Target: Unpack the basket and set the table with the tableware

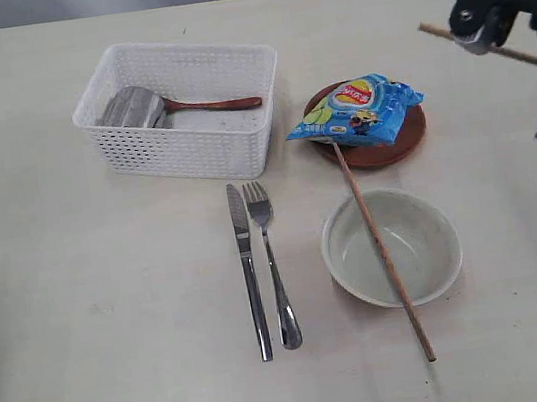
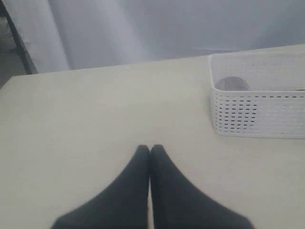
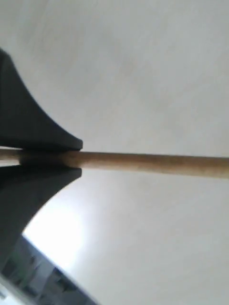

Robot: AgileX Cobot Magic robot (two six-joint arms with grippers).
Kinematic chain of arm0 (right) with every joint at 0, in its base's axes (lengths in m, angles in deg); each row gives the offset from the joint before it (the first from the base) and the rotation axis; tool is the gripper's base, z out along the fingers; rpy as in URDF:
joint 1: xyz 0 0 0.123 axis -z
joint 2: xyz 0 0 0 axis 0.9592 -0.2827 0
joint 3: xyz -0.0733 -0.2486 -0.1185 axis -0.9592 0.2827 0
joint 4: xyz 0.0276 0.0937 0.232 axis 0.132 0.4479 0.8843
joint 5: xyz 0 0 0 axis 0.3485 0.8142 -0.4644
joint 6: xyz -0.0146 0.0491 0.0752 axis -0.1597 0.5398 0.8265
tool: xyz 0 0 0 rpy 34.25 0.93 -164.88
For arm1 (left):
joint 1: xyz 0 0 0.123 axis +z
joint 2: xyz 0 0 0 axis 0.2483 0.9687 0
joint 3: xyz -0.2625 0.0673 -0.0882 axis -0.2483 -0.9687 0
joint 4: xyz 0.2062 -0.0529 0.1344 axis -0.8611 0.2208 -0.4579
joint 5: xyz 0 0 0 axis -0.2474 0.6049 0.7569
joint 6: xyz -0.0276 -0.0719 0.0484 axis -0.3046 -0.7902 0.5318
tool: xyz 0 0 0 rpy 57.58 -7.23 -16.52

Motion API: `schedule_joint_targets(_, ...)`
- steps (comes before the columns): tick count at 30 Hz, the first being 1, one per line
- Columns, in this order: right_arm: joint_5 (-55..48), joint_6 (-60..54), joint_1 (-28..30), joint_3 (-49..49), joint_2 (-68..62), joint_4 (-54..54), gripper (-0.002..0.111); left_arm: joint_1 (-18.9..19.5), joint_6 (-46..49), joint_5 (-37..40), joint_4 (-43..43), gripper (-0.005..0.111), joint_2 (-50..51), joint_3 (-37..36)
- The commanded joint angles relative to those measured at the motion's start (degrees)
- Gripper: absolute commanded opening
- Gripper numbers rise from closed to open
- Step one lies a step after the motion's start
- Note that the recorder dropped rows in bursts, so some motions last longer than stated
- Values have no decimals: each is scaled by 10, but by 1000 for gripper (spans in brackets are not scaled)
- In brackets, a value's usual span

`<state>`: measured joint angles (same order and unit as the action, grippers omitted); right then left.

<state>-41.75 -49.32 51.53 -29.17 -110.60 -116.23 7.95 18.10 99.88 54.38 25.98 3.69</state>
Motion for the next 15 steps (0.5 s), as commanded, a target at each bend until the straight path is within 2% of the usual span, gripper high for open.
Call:
schedule_joint_targets(1,-17,52,64,2,-1,-39,0,-4,0,-4,-3,0,-2,-1)
schedule_joint_targets(3,-7,-65,103,28,-6,7,0,-4,0,-4,-3,0,-2,-1)
schedule_joint_targets(4,-4,-144,106,60,-6,-5,0,-4,0,-4,-3,0,-2,-1)
schedule_joint_targets(5,12,-173,106,82,-6,-27,0,-4,0,-4,-3,0,-2,-1)
schedule_joint_targets(11,215,-248,106,168,-11,-60,0,-4,0,-4,-3,0,-2,-1)
schedule_joint_targets(15,236,-249,106,191,-53,-86,0,-4,0,-4,-3,0,-2,-1)
